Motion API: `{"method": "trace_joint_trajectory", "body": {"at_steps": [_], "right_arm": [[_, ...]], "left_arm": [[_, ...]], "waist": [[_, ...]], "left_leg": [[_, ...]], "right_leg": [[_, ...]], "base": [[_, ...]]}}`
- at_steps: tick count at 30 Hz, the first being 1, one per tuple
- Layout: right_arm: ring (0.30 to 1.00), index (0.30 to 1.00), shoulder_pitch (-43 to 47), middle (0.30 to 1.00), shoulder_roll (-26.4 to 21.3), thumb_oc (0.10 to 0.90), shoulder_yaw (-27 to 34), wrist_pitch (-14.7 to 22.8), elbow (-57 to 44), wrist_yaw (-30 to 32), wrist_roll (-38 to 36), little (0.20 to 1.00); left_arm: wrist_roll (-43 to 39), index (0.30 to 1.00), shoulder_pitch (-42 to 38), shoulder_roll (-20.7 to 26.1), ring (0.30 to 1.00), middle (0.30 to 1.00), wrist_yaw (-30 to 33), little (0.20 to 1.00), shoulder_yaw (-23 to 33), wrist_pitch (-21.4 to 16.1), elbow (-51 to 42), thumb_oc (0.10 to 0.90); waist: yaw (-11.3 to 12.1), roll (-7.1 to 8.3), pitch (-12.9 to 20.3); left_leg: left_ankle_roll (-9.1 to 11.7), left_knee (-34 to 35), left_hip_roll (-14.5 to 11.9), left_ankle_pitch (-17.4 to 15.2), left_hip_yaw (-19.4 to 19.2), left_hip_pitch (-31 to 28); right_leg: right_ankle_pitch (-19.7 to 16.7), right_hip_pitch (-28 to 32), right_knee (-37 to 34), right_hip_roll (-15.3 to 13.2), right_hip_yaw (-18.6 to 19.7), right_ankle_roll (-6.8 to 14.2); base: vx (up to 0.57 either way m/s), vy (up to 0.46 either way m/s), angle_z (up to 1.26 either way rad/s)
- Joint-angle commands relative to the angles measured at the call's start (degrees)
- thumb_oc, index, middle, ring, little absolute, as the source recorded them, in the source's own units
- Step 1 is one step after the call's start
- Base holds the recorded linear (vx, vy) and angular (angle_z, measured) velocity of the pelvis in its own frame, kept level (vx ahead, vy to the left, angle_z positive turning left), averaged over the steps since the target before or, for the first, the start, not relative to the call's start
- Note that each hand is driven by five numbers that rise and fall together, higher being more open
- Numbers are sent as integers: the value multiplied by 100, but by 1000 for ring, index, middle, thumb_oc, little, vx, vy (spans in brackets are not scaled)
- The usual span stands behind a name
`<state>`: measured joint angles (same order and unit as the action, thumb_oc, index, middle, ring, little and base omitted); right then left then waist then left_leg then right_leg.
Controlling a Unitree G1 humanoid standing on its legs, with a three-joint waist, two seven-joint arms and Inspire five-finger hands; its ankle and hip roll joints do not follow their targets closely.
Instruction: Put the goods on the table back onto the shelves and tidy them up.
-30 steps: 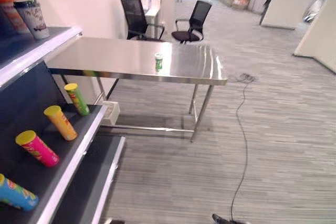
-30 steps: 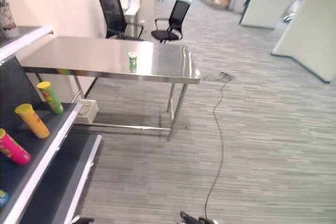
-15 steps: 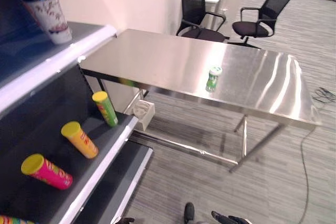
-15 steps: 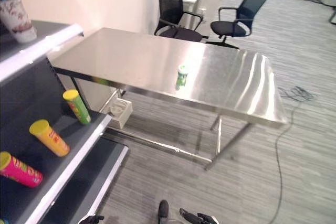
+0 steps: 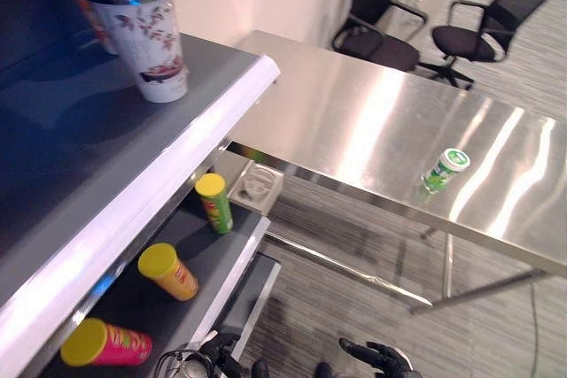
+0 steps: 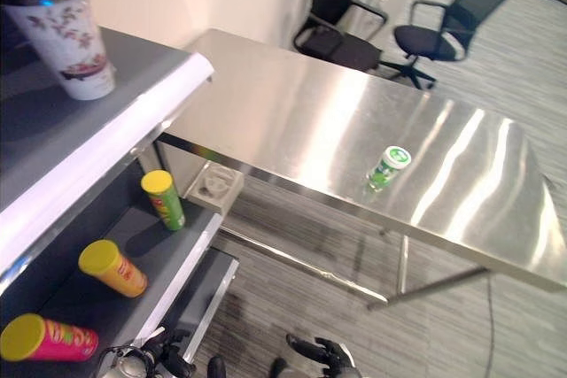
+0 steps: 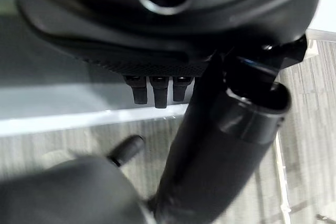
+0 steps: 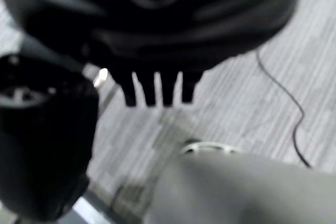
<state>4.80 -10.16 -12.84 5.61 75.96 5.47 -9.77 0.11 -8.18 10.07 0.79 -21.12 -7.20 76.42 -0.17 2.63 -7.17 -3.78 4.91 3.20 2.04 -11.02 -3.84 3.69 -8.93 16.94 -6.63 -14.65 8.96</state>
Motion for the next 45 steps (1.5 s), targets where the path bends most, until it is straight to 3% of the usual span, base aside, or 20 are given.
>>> {"method": "trace_joint_trajectory", "body": {"at_steps": [1, 3, 6, 9, 11, 13, 16, 19, 20, 21, 22, 23, 24, 26, 28, 34, 37, 39, 42, 45], "right_arm": [[900, 900, -411, 900, -137, 800, -52, 44, 239, 126, 63, 900], [900, 900, -482, 900, -141, 800, 54, 40, 253, 129, 82, 900], [900, 900, -491, 900, -146, 800, 70, 19, 192, 159, 150, 900], [900, 900, -490, 900, -153, 800, 79, -19, 159, 142, 179, 900], [900, 900, -502, 900, -115, 800, 47, -26, 83, 136, 242, 900], [900, 900, -512, 900, -68, 800, -39, -30, 51, 118, 329, 900], [900, 900, -467, 900, -60, 800, -231, 28, -74, 82, 328, 900], [900, 900, -310, 900, -352, 800, -269, 164, -362, 123, 138, 900], [900, 900, -320, 900, -438, 800, -275, 194, -549, 101, 84, 900], [900, 900, -355, 900, -645, 800, -386, 209, -1043, 82, 234, 900], [900, 900, -355, 900, -645, 800, -386, 209, -1044, 82, 234, 900], [900, 900, -348, 900, -830, 800, -524, 199, -1458, 58, 476, 900], [900, 900, -364, 900, -1047, 800, -616, 205, -2106, 18, 718, 900], [900, 900, -557, 900, -1502, 800, -572, 252, -3647, -63, 1017, 900], [900, 900, -725, 900, -2001, 800, -479, 391, -4994, -257, 1363, 900], [900, 900, -1189, 900, -2710, 800, -471, 675, -7327, -1105, 1033, 900], [900, 900, -1090, 900, -3011, 800, -610, 776, -7940, -1540, 418, 900], [900, 900, -913, 900, -3709, 800, -833, 818, -8677, -2189, -387, 900], [900, 900, -363, 900, -4359, 800, -1210, 787, -9156, -2562, -960, 900], [900, 900, 32, 900, -4636, 800, -1401, 779, -9401, -2602, -1131, 900]], "left_arm": [[-29, 900, 448, 190, 900, 900, 552, 900, 394, -116, 272, 800], [-125, 900, 492, 230, 900, 900, 555, 900, 532, -127, 331, 800], [-162, 900, 482, 305, 900, 900, 640, 900, 558, -141, 350, 800], [-212, 900, 461, 335, 900, 900, 698, 900, 542, -151, 323, 800], [-236, 900, 464, 386, 900, 900, 739, 900, 584, -153, 345, 800], [-276, 900, 527, 400, 900, 900, 785, 900, 643, -153, 366, 800], [-246, 900, 541, 383, 900, 900, 823, 900, 619, -157, 428, 800], [65, 900, 456, 310, 900, 900, 756, 900, 295, -172, 304, 800], [87, 900, 458, 326, 900, 900, 742, 900, 288, -162, 227, 800], [77, 900, 452, 380, 900, 900, 734, 900, 355, -153, 96, 800], [77, 900, 452, 380, 900, 900, 734, 900, 355, -153, 95, 800], [110, 900, 455, 404, 900, 900, 718, 900, 361, -161, 62, 800], [178, 900, 478, 403, 900, 900, 688, 900, 370, -162, 53, 800], [224, 900, 549, 445, 900, 900, 654, 900, 491, -170, -91, 800], [155, 900, 612, 390, 900, 900, 614, 900, 752, -169, 41, 800], [448, 900, 487, 564, 900, 900, 579, 900, 806, -224, -112, 800], [571, 900, 466, 582, 900, 900, 437, 900, 640, -267, -225, 800], [707, 900, 489, 649, 900, 900, 265, 900, 529, -290, -244, 800], [749, 900, 514, 645, 900, 900, 109, 900, 404, -334, -256, 800], [765, 900, 569, 610, 900, 900, 29, 900, 352, -343, -313, 800]], "waist": [[228, -127, 301], [282, -210, 337], [359, -136, 404], [399, -15, 451], [415, 134, 530], [500, 226, 556], [533, 241, 563], [452, 174, 437], [404, 192, 411], [376, 248, 372], [374, 248, 371], [437, 270, 339], [483, 290, 308], [508, 299, 250], [467, 271, 291], [360, 285, 409], [333, 262, 447], [324, 276, 505], [326, 278, 548], [314, 259, 575]], "left_leg": [[209, -190, -270, -473, 443, 93], [257, -98, -422, -440, 562, 72], [361, -136, -552, -452, 597, 121], [469, -215, -660, -482, 594, 170], [635, -180, -842, -434, 603, 148], [834, -97, -1133, -286, 576, 128], [1126, -11, -1693, 106, 653, 230], [1162, -121, -2079, 786, 668, 455], [1095, -239, -2095, 807, 509, 519], [961, -393, -1855, 587, 308, 632], [960, -396, -1854, 586, 310, 633], [908, -424, -1581, 482, 442, 795], [877, -369, -1303, 469, 577, 972], [888, -187, -1064, 501, 598, 1160], [867, -72, -1027, 484, 705, 1100], [841, 9, -1012, 345, 463, 808], [807, 9, -978, 214, 339, 665], [807, 9, -973, 137, 265, 577], [810, 9, -983, 73, 200, 497], [811, 9, -994, 43, 158, 444]], "right_leg": [[-310, 213, -250, -39, -281, -187], [-512, 295, -295, -594, -103, -170], [-1174, 578, -625, -1332, 182, -2], [-1526, 842, -957, -1618, 427, 133], [-1323, 1000, -1237, -1463, 771, 256], [-983, 1074, -1369, -1262, 623, 367], [-518, 1201, -1682, -715, 480, 240], [-381, 1228, -1823, -216, 374, 5], [-385, 1264, -1877, -171, 295, -39], [-371, 1303, -1987, -157, 190, -105], [-371, 1304, -1988, -158, 189, -104], [-361, 1324, -2026, -157, 157, -112], [-358, 1348, -2031, -148, 119, -122], [-341, 1353, -2015, -61, 141, -111], [-268, 1337, -1953, 3, 205, -110], [-273, 1402, -1939, -102, 245, -67], [-283, 1379, -1897, -178, 345, -26], [-313, 1381, -1891, -224, 377, 18], [-346, 1370, -1893, -253, 415, 49], [-370, 1386, -1931, -260, 428, 65]], "base": [[45, -219, 14], [61, -307, 23], [43, -290, 18], [46, -320, -1], [79, -461, -1], [44, -461, -4], [18, -473, -25], [-48, -413, 15], [-75, -409, 7], [-49, -213, 7], [-40, -184, 17], [-5, -98, 36], [-4, -123, 32], [11, -57, 32], [51, 25, 2], [112, 61, -28], [78, 97, -25], [77, 50, -21], [57, 38, -9], [44, 29, -9]]}}
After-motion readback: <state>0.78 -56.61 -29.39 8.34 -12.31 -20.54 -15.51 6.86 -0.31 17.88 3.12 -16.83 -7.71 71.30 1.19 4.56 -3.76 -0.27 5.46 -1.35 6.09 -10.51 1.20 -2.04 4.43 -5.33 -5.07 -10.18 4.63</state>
